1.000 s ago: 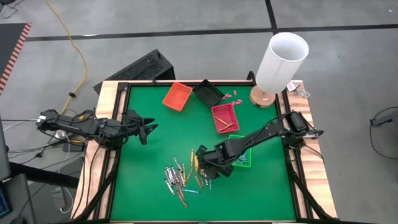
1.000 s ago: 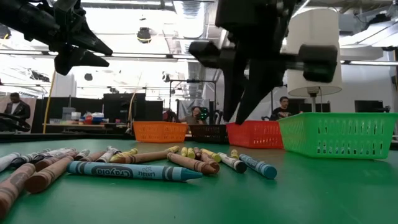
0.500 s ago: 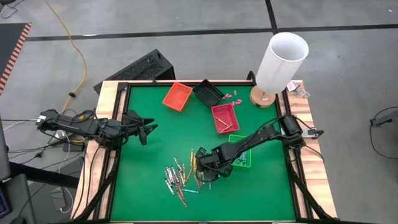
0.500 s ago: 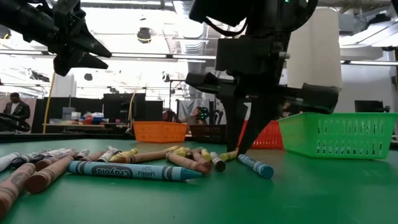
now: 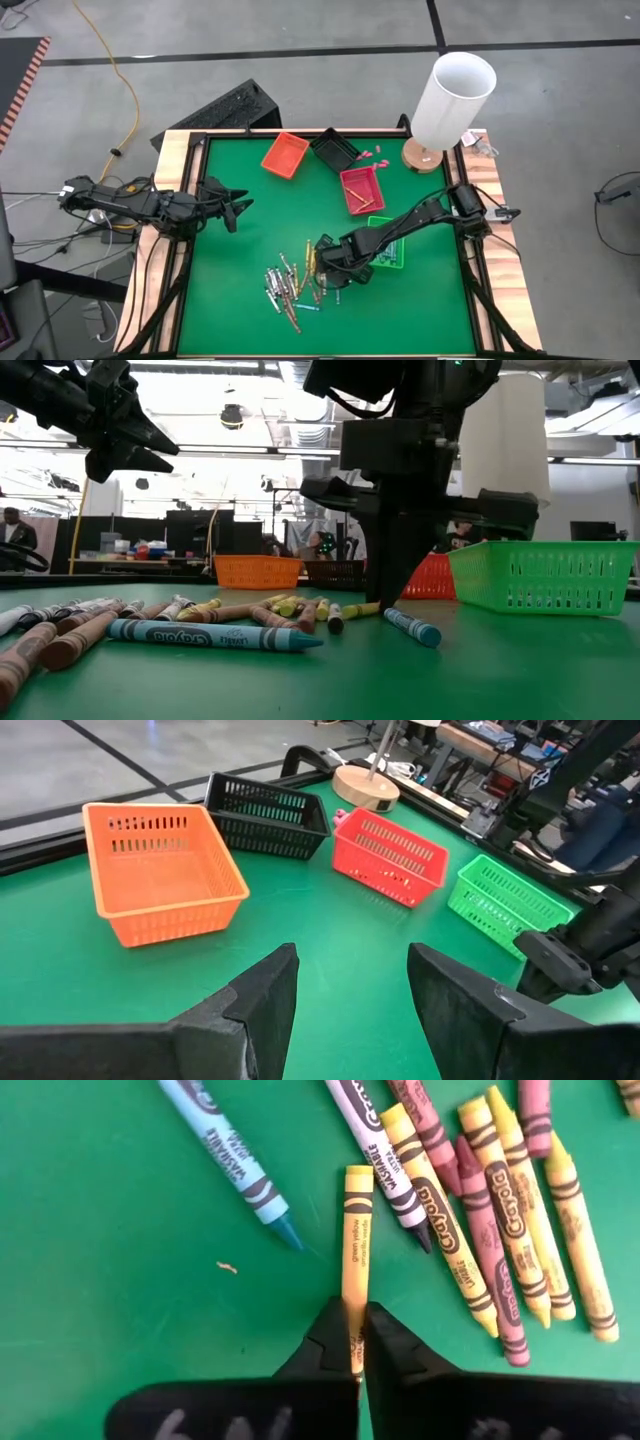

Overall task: Sort crayons
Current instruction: Put the yellow crayon into the red bin

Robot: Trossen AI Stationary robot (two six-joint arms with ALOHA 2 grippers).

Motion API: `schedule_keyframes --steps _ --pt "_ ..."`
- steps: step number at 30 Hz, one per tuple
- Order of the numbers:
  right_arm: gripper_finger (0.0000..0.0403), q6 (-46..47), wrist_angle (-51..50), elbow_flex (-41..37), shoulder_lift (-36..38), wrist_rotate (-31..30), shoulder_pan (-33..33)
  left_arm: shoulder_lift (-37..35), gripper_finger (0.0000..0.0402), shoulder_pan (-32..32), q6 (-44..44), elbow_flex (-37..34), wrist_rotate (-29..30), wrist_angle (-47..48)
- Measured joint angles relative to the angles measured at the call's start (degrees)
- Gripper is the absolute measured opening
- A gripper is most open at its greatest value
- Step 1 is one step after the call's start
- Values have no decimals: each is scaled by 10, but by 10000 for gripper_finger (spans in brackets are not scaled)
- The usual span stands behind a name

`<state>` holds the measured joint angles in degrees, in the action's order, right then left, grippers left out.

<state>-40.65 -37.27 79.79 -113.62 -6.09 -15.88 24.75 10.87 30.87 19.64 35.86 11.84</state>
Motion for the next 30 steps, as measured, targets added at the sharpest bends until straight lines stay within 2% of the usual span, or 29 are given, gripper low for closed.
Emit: schedule_keyframes --steps 12,23,26,30 --pt "2 131 -34 -1 14 19 16 0 180 0 2 0 2 5" --pt "2 236 -34 6 58 47 40 0 180 0 4 0 2 8" --pt "2 291 -29 6 80 45 57 0 180 0 4 0 5 9" --pt "2 441 -37 6 115 -3 93 0 180 0 4 0 5 9"
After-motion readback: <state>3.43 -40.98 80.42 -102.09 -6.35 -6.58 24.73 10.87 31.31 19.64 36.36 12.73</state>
